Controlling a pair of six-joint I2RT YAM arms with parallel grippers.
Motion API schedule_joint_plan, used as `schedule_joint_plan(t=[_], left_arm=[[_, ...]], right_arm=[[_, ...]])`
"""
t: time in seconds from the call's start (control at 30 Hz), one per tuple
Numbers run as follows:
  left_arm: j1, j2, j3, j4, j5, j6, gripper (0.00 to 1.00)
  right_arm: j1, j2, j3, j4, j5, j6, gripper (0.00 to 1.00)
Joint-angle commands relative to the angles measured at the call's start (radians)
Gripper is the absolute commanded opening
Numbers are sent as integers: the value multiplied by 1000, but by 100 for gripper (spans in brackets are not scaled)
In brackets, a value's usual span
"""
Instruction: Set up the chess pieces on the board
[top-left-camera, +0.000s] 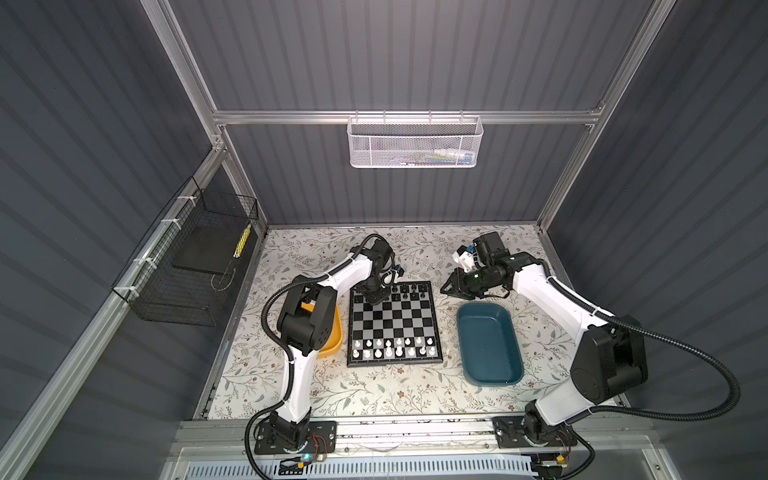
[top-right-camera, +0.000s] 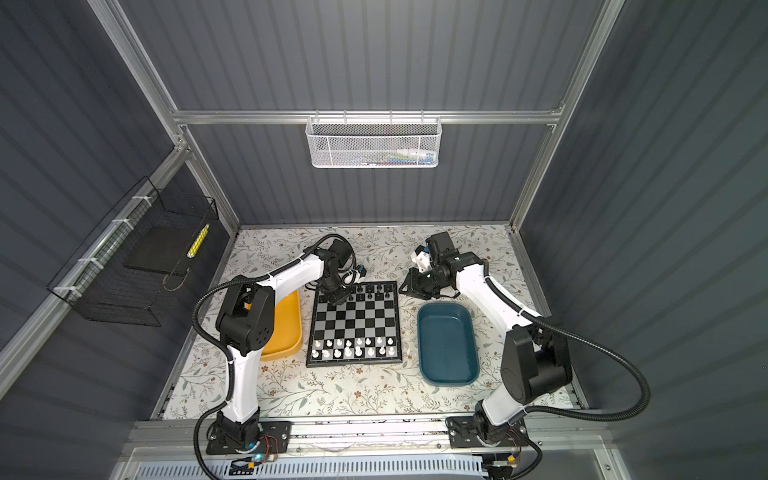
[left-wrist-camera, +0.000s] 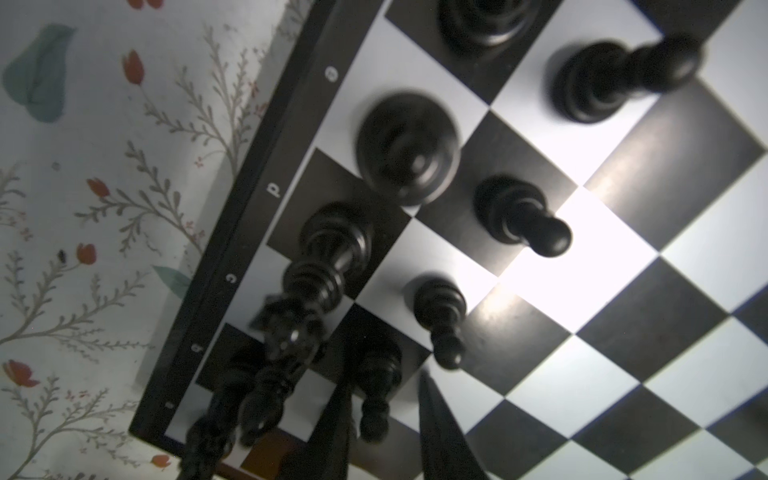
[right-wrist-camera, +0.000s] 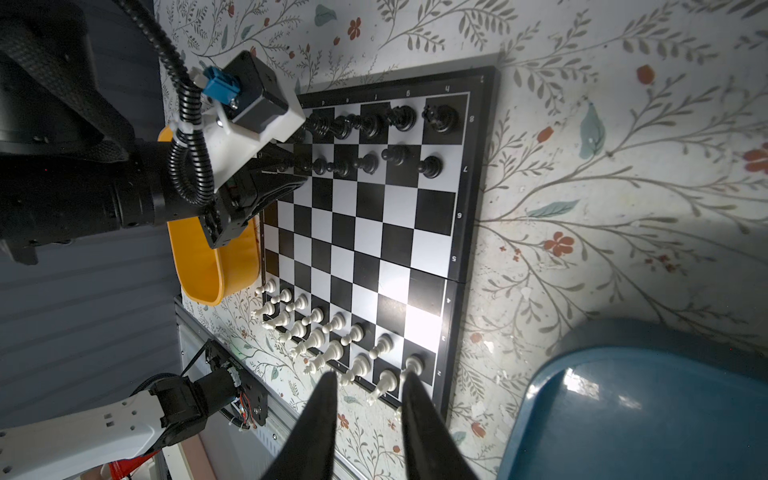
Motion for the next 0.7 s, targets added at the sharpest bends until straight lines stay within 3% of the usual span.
schedule_joint_plan(t=[0.0, 0.67], left_arm=[[-5, -37, 11, -8, -17, 1, 30], [-6, -50, 34, -12, -30, 0, 33]], right_arm=[[-4, -26, -18, 1, -3, 5, 30], [-3, -74, -62, 1, 4, -1, 30]])
